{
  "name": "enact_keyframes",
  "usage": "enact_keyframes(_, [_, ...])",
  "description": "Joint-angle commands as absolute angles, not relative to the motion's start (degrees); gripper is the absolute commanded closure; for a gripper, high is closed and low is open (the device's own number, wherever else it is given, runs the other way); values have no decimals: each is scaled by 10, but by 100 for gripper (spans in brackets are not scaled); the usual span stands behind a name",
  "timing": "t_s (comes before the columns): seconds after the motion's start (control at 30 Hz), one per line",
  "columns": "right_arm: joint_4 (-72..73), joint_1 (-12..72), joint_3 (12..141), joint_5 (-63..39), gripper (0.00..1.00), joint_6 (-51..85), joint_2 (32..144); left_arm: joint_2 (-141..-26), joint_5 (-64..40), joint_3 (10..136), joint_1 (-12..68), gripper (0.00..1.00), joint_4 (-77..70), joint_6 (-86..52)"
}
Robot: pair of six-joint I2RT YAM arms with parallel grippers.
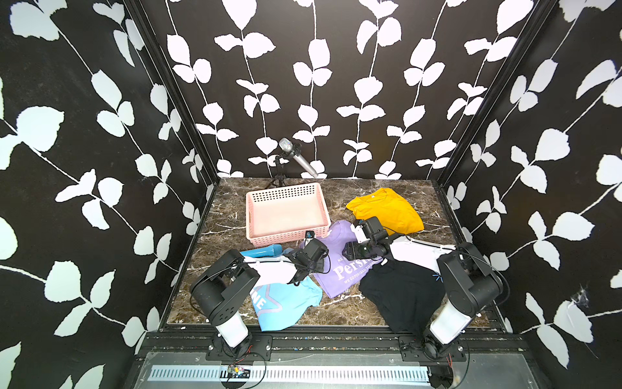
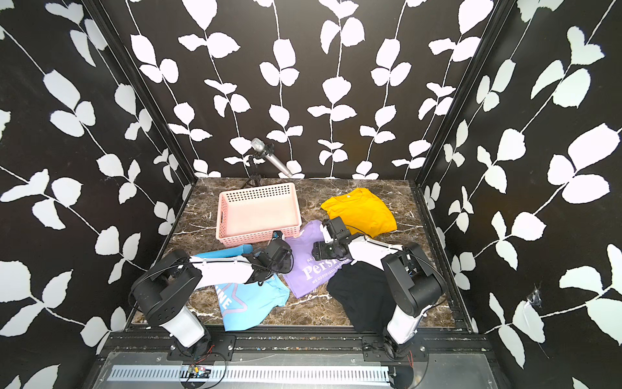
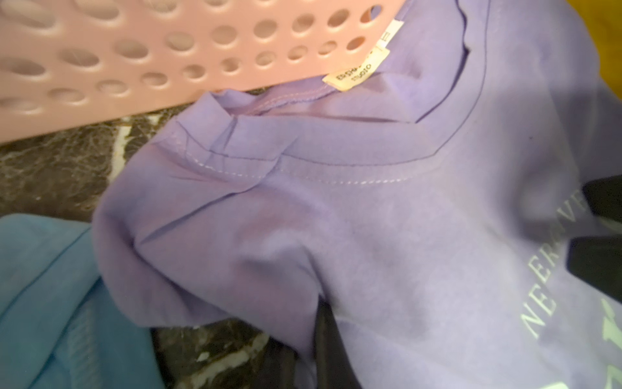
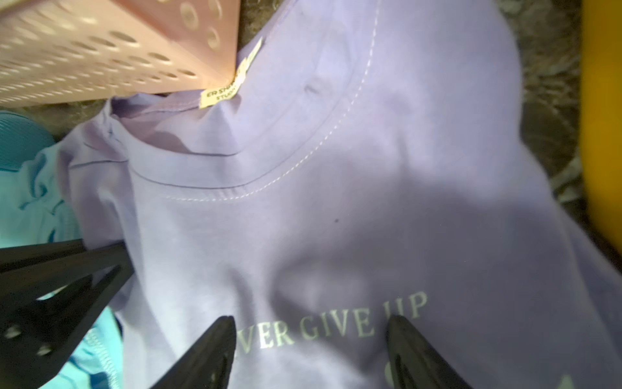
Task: Put the folded t-shirts into the basket
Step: Adjust the T-shirt at the center of the board, then pick up the T-shirt from the center of the board.
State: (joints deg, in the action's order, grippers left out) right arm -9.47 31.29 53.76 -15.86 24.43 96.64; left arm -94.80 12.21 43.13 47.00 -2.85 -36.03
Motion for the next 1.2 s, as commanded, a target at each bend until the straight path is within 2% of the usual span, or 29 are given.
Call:
enact_keyframes(0.0, [-141, 305, 566, -148, 23, 229, 941, -933, 42, 430, 455, 100, 20, -311])
enact_keyframes(0.1, [-167, 282, 606, -144, 21, 202, 954, -926, -8, 430, 439, 100, 44, -289])
enact_keyframes(0.4, [-247, 257, 739, -158, 22, 129, 1050, -888, -33, 442, 422, 100, 126, -231])
enact_keyframes(0.57, [-264, 256, 810, -170, 23, 107, 1116, -885, -43, 440, 418, 100, 131, -225])
enact_keyframes(0.93, [-314, 257, 914, -132, 23, 55, 1219, -906, -60, 439, 418, 100, 111, -231])
enact_keyframes(1.03, [-316, 256, 926, -147, 27, 52, 1236, -912, -62, 441, 418, 100, 107, -232])
enact_keyframes(1.17, [-315, 257, 929, -173, 37, 52, 1254, -915, -64, 443, 418, 100, 103, -234])
